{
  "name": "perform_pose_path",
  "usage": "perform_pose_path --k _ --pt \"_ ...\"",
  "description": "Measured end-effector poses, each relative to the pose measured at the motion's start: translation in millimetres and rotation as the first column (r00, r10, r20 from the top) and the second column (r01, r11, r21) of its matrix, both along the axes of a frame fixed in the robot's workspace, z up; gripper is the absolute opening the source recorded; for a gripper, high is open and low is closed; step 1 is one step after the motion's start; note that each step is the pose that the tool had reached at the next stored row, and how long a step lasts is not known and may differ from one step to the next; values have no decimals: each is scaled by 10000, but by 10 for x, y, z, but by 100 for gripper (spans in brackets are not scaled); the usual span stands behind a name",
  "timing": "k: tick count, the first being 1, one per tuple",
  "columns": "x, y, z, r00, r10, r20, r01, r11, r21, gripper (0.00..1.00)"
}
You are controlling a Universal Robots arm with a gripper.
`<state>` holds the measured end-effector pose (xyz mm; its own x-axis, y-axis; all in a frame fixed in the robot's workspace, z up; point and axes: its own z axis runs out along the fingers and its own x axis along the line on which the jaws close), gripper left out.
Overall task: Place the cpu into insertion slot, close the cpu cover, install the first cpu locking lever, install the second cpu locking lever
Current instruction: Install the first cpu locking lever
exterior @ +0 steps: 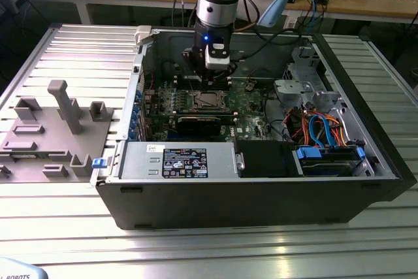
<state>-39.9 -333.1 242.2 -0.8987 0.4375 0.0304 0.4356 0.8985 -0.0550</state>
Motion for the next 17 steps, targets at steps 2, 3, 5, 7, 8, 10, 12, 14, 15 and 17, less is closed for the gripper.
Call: perform_pose_path --k 2,3,5,7,8,10,12,14,15,17 --pt "0 0 0 9992 392 -1 -392 9992 1 11" --pt "0 0 -1 9983 581 0 -581 9983 1 11" --pt "0 0 -1 9951 984 0 -984 9951 0 11" --pt "0 0 -2 9907 1358 0 -1358 9907 1 11" --pt "0 0 -2 9879 1551 -1 -1551 9879 0 11" --pt "0 0 -4 9745 2242 0 -2242 9745 1 11" --pt "0 0 -6 9650 2623 -1 -2623 9650 0 11" --pt "0 0 -8 9551 2962 -1 -2962 9551 -1 11" --pt "0 0 -10 9468 3217 -1 -3217 9468 0 11" --pt "0 0 -14 9317 3632 -1 -3632 9317 0 11"
